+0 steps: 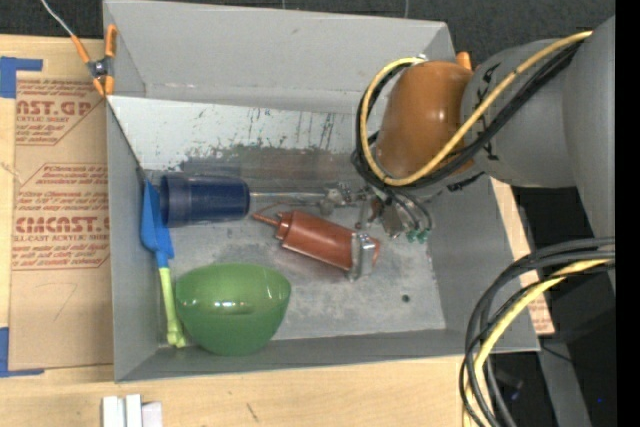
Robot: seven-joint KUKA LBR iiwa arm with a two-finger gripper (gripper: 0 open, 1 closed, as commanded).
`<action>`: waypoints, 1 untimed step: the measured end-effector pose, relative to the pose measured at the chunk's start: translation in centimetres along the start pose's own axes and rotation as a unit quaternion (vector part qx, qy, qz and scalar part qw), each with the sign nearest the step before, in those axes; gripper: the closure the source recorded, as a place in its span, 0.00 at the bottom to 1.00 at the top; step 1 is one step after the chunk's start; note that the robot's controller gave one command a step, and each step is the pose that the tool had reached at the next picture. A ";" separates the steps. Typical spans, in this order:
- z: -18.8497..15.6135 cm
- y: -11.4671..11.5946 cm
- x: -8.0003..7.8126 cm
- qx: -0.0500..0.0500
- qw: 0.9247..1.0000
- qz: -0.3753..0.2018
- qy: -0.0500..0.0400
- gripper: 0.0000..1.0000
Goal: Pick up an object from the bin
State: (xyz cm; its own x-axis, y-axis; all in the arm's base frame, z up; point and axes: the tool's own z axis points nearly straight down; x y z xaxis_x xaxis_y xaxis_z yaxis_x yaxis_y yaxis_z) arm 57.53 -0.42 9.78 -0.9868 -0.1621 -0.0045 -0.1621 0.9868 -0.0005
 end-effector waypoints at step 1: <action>2.8 3.6 -0.3 -0.001 0.997 -0.077 0.001 1.00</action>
Offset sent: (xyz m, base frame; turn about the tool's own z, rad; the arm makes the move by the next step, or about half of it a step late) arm 0.0000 0.0000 0.0000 0.0000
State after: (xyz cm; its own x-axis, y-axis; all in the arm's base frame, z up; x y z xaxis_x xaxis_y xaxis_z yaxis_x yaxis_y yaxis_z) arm 57.22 3.16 6.94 -0.9500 -0.3121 -0.0033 -0.3121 0.9500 0.0006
